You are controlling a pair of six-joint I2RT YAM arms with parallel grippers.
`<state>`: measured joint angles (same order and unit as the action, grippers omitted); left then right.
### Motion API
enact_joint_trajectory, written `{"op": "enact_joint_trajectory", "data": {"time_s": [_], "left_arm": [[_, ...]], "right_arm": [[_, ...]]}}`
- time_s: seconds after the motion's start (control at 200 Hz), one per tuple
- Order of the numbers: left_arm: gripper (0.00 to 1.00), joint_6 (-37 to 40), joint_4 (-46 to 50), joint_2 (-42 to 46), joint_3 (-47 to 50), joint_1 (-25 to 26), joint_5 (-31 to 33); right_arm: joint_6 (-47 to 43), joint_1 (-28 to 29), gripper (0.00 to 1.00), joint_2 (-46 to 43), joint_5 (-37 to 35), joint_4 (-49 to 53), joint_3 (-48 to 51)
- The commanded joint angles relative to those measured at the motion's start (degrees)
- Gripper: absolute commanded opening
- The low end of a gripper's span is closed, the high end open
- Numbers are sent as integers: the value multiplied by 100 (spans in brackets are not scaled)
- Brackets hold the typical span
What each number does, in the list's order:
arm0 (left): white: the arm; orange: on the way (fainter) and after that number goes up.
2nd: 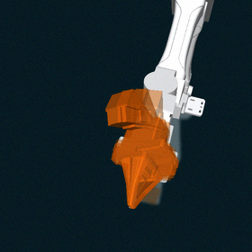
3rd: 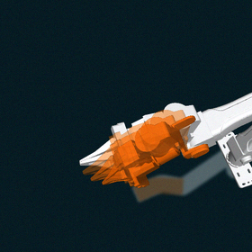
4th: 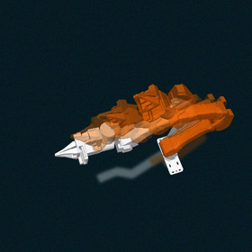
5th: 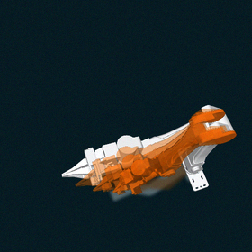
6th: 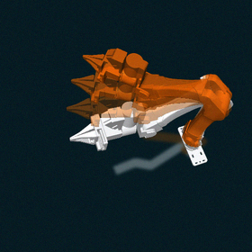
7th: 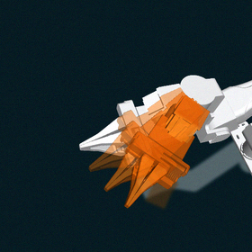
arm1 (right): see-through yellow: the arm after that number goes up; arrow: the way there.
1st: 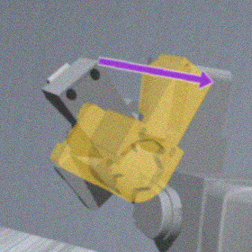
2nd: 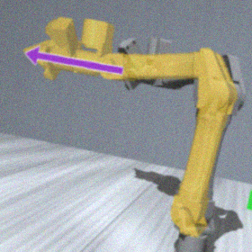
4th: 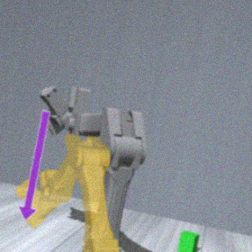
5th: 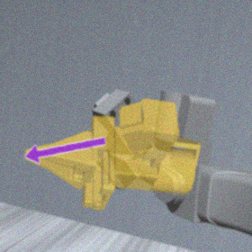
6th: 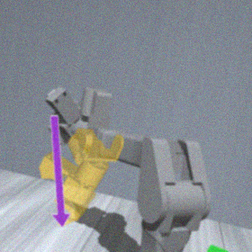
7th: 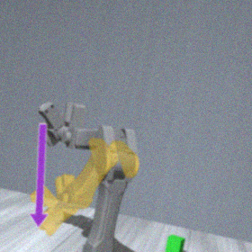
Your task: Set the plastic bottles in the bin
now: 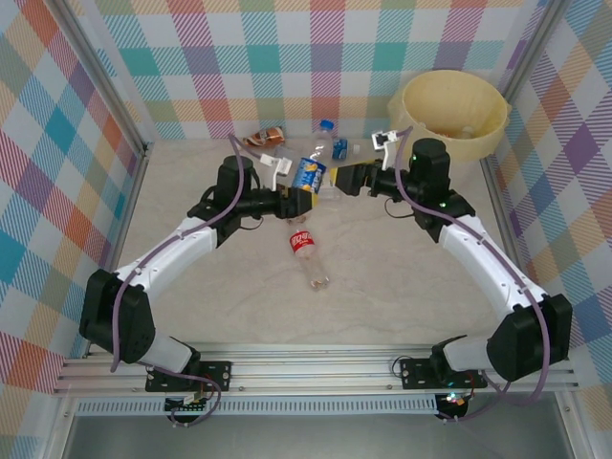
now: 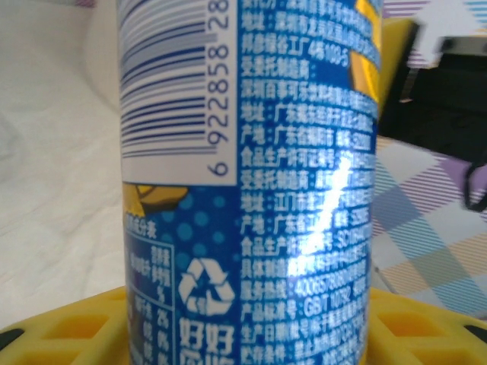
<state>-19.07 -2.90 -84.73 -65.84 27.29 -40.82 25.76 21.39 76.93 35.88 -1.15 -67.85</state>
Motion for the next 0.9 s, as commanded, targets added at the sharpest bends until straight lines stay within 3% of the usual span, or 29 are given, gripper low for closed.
{"op": "enact_joint_trajectory", "data": {"time_s": [0.0, 0.15, 0.415, 0.785, 0.895], "left_arm": [[39, -232, -636, -182, -224, 174, -534], [39, -513, -1092, -406, -325, 315, -721], [39, -531, -1292, -555, -403, 488, -968], [40, -167, -900, -617, -516, 601, -1115], [40, -130, -862, -644, -526, 611, -1131]], "right_arm": [[97, 126, 100, 83, 472, -353, -160], [318, 182, 100, 182, 341, -670, -105], [931, 182, 100, 369, -1239, -165, -239], [1168, 177, 100, 492, -1224, -86, -522], [1253, 179, 92, 610, -1026, -240, -553]]}}
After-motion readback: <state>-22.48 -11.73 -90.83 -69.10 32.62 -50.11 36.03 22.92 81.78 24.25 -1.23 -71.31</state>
